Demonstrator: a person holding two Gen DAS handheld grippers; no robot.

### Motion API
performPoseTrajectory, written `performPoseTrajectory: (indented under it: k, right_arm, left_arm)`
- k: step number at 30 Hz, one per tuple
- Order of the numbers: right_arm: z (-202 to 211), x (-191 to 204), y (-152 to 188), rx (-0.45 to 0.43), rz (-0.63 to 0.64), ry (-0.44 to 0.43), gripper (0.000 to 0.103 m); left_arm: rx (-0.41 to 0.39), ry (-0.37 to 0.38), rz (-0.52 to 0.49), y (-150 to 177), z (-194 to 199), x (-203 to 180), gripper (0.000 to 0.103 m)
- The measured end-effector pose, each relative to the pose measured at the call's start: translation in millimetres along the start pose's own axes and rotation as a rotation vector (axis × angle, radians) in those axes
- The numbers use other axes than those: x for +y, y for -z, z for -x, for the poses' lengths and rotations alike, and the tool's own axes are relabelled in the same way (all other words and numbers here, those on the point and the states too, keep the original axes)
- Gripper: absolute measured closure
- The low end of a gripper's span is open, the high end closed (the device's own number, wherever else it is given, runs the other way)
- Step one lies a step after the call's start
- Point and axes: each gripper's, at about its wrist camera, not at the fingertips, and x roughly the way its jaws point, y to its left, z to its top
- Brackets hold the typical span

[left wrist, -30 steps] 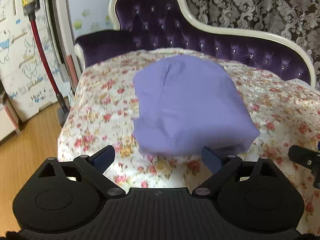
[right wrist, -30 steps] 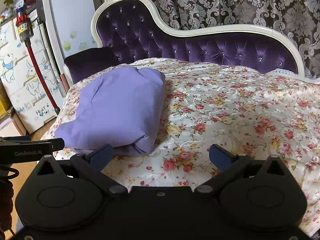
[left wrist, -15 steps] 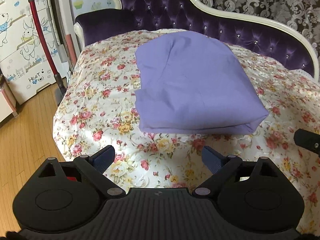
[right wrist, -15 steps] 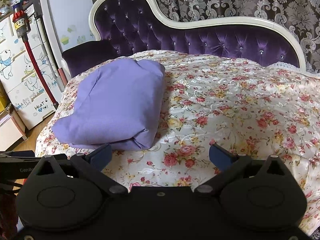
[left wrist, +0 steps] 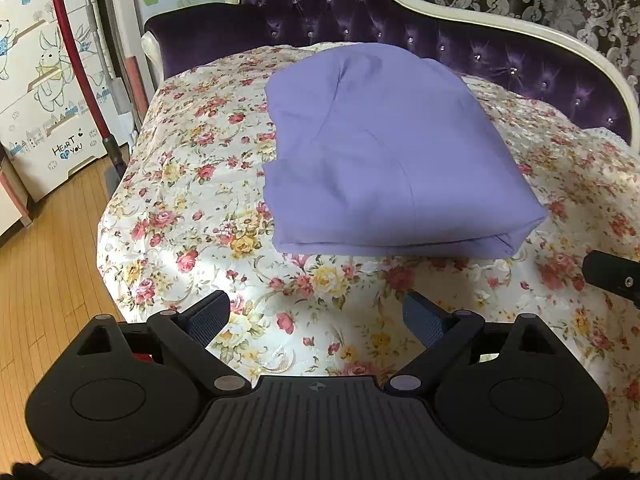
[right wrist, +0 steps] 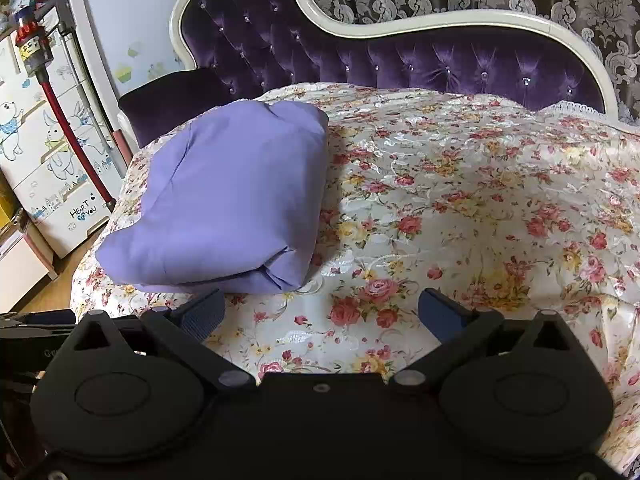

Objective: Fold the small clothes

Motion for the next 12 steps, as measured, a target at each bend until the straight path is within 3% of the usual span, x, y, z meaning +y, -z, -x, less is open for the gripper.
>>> performPoseTrajectory:
  k: [12]
  right_arm:
    - [-6.7, -1.0, 1.6, 0.023, -0.019, -0.004, 0.000]
  left_arm:
    - [-0.004, 0.002, -0.012, 0.3, -3.1, -5.1, 0.009]
